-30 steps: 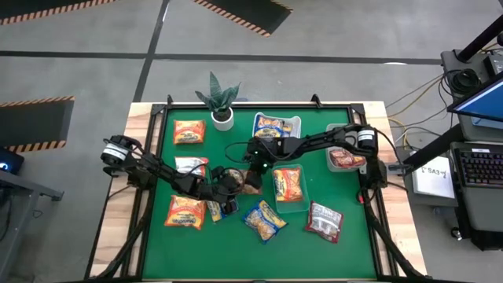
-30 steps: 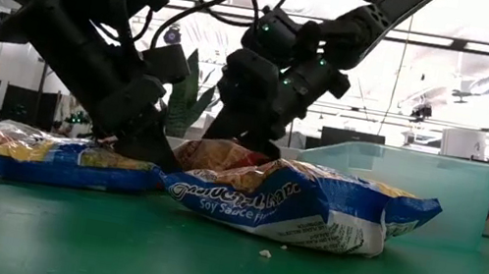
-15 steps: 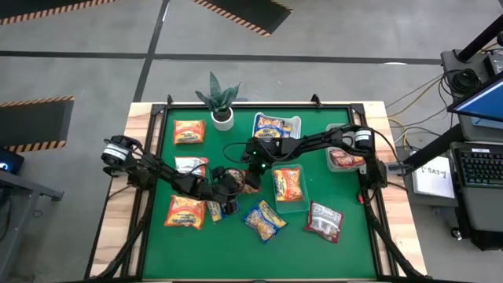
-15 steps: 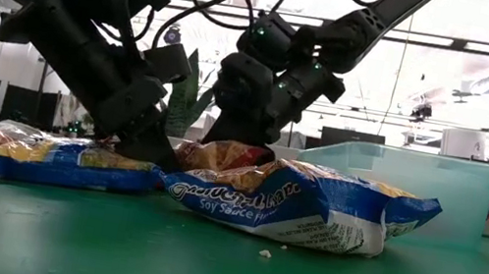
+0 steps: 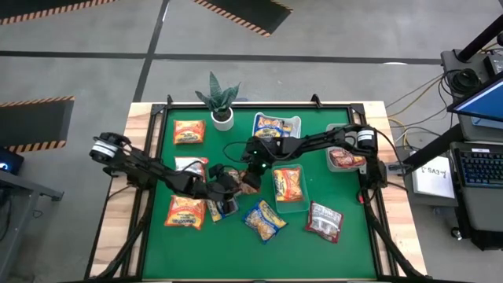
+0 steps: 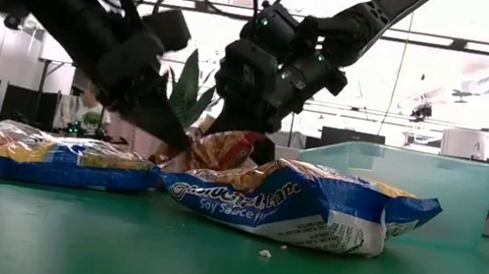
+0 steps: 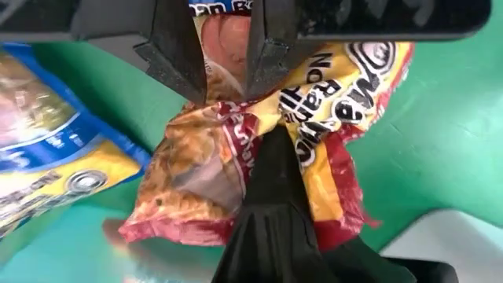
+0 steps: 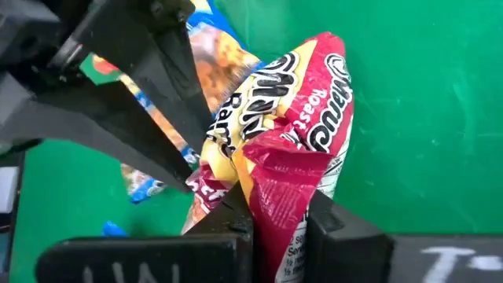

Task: Sort Maruchan noodles
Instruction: Put the red noodle pack into the gray bin

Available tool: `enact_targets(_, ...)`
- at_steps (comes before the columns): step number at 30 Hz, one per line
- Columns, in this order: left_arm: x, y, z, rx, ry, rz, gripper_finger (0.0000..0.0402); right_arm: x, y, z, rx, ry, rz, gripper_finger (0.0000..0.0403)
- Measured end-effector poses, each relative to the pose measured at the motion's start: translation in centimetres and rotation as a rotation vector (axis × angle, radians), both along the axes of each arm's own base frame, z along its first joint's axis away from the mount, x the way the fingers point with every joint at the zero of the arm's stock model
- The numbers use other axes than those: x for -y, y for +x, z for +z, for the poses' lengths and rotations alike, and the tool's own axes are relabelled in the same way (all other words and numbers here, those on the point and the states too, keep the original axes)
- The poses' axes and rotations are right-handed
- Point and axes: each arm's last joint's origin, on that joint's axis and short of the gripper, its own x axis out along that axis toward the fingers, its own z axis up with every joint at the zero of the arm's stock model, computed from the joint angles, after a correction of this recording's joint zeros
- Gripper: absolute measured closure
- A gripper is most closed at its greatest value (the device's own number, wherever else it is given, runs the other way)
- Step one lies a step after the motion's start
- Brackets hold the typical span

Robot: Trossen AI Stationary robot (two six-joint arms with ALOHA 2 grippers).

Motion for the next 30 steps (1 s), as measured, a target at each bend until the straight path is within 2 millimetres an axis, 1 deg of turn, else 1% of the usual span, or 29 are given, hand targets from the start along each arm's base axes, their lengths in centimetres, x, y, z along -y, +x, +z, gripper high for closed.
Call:
enact_targets(3,0.1,-0.6,1.4,0.014,0.010,-0.020,0.0326,0.0,-0.3,1.2,0.025,-0.017,0.013,0.0373)
enact_targets(7,0.3,-1.5,3.9,0.075,0.038,-0.069,0.0326,-0.2,-1.2,3.7,0.057,-0.046,0.034,0.0374)
enact_targets(13,0.1,-3.0,8.7,0.249,0.139,-0.161,0.0326,-0.5,-3.1,7.8,0.106,-0.096,0.064,0.0375)
enact_targets(16,-0.2,-3.8,10.6,0.318,0.211,-0.197,0.0326,-0.6,-4.2,9.9,0.147,-0.116,0.063,0.0376)
enact_targets(19,-0.5,-4.4,12.1,0.382,0.284,-0.218,0.0326,-0.8,-5.6,12.1,0.180,-0.137,0.065,0.0376)
enact_targets(21,-0.7,-4.5,12.8,0.424,0.331,-0.222,0.0326,-0.9,-6.8,13.5,0.193,-0.152,0.065,0.0376)
enact_targets(24,-1.2,-4.2,13.4,0.470,0.402,-0.214,0.0326,-0.9,-8.9,15.5,0.175,-0.227,0.007,0.0376)
enact_targets(27,-1.9,-3.9,13.3,0.438,0.483,-0.217,0.0326,-0.5,-11.5,17.2,0.127,-0.308,-0.083,0.0376)
enact_targets(30,-2.9,-3.8,13.3,0.415,0.528,-0.190,0.0326,0.0,-14.4,18.7,0.056,-0.376,-0.201,0.0376)
